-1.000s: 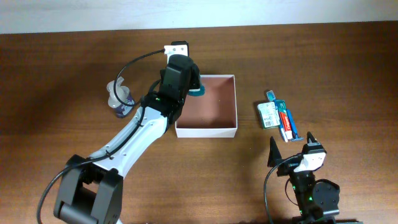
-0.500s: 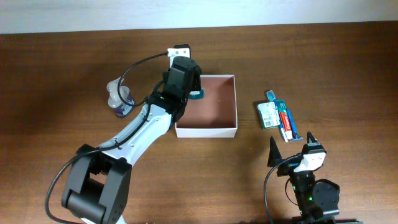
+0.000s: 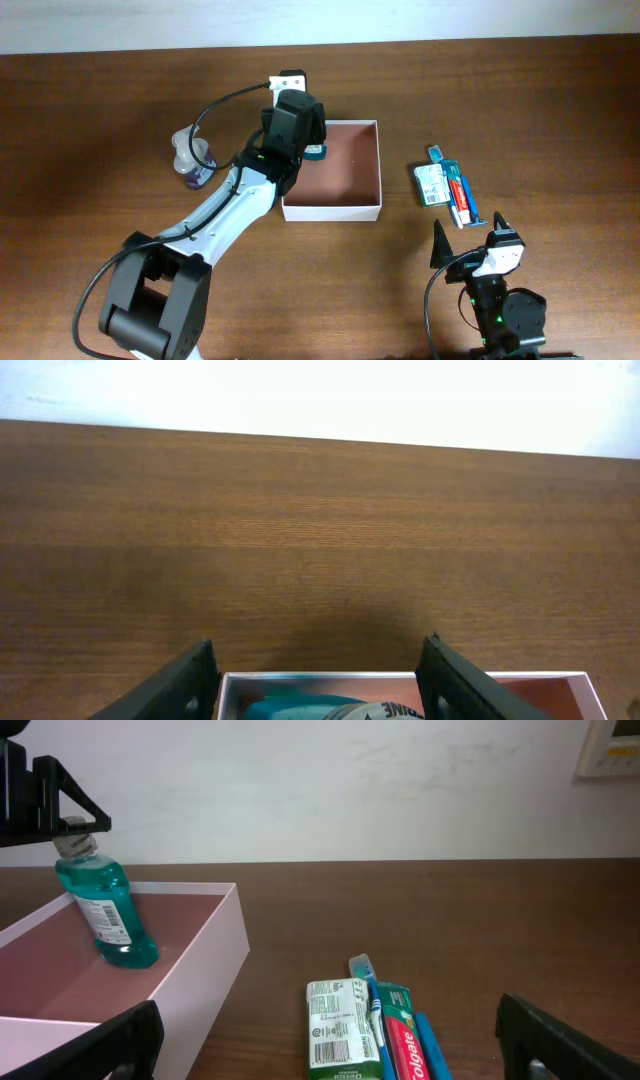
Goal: Pack container
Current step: 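Lower the mouthwash into the box's back-left corner and open left gripper, then move left gripper to the clear soap pump bottle and grasp it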
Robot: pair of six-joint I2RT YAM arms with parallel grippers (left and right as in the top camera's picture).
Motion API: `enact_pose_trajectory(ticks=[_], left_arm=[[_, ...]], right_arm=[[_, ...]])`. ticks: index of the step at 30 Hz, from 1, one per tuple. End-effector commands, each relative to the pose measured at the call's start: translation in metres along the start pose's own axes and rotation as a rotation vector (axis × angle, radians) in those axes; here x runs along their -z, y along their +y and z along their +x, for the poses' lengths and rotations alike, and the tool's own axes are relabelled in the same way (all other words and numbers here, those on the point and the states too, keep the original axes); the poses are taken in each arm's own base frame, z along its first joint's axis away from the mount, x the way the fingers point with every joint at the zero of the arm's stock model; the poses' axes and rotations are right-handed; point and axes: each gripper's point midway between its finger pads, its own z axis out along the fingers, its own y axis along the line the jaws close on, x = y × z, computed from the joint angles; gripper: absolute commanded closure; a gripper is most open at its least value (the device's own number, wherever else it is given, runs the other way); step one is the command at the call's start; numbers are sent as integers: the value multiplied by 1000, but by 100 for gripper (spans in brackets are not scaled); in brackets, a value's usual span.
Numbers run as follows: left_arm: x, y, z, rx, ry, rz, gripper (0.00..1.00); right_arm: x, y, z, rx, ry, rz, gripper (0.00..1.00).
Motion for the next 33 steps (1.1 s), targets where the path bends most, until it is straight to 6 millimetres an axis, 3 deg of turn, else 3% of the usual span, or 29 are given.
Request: enact_pose_trajectory(ticks=[1,4,11,18,21,24,27,28,30,33], left_arm=[[1,-9,-14,-50,-27,27,35],[5,-24,-19,-99,-12,103,32],[24,-26,-43,-140,18,101,31],[75,-20,-82,-223,24,84,31],[100,-2,-91,-216,44,51,31],[122,29,-91,-197,86,0,30],[138,74,-83,-126,160,-90,23],[143,106,-76,-80,209,-155,20],[145,139,-69,-31,255,-213,20],[142,162,-57,33,310,-203,20]], right_arm=[[0,-1,3,-8,6,1,1],[0,-1,3,-8,6,1,1],[0,-1,3,-8,6,1,1],[0,-1,3,-8,6,1,1],[0,-1,3,-8,6,1,1],[0,-1,3,-8,6,1,1],[0,-1,3,-8,6,1,1],[0,-1,3,-8,6,1,1],[0,-1,3,-8,6,1,1],[0,-1,3,-8,6,1,1]])
